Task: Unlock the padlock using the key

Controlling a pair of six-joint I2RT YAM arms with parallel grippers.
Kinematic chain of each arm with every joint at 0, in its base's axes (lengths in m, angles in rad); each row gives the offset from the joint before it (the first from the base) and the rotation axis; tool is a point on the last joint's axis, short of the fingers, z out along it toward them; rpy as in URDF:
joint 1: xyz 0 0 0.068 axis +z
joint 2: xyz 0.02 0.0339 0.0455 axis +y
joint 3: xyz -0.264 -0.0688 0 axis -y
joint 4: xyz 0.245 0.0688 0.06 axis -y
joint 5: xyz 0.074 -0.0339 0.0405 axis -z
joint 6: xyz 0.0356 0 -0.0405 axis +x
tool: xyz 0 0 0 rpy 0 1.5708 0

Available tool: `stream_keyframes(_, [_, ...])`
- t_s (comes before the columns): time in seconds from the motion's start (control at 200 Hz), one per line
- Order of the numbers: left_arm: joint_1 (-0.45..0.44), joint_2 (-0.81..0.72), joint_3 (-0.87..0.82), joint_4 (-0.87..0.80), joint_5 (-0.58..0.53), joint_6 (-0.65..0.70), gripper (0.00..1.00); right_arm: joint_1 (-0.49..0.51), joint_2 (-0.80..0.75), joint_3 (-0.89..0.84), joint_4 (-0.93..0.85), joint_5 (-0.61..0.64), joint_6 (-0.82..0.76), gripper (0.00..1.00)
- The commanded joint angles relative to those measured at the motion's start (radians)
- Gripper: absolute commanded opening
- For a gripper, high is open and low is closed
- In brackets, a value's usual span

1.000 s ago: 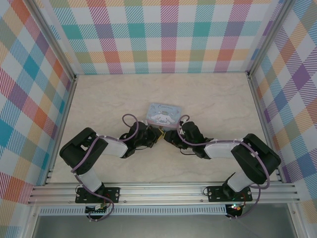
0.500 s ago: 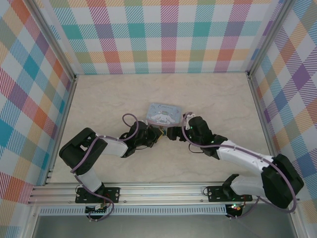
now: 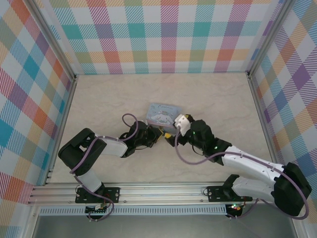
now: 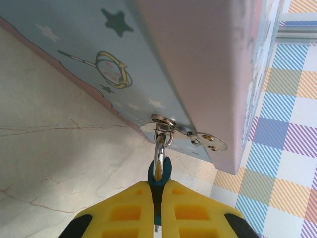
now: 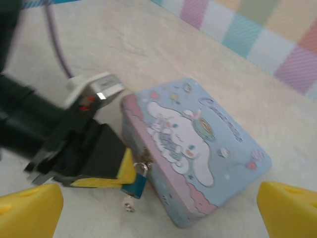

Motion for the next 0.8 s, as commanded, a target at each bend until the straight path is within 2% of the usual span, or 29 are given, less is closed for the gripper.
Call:
stream_keyframes(0.0, [-0.008,-0.032,0.018,-0.026,-0.011,0.004,0.09,0.092,0.002,-0.079,0.155,0.144,-0.340,1.00])
stream_keyframes(0.135, [-0.007,-0.038,0.019,-0.035,-0.009,0.004,0.09,0.183,0.119,-0.111,0.257,0.268,-0.493,0.92])
stream_keyframes(0.3, [-0.002,-0.042,0.025,-0.045,-0.003,0.001,0.09,0.191,0.314,-0.132,0.429,0.351,-0.596,0.79])
stream_keyframes(0.41, [-0.001,-0.051,0.025,-0.051,-0.004,0.000,0.09,0.192,0.399,-0.122,0.496,0.347,-0.584,0.69])
stream_keyframes(0.52, [-0.001,-0.058,0.025,-0.064,-0.014,0.002,0.09,0.189,0.455,-0.113,0.522,0.327,-0.562,0.66])
stream_keyframes(0.795, [0.000,-0.067,0.040,-0.082,-0.013,0.004,0.09,0.145,0.554,-0.117,0.632,0.295,-0.565,0.48])
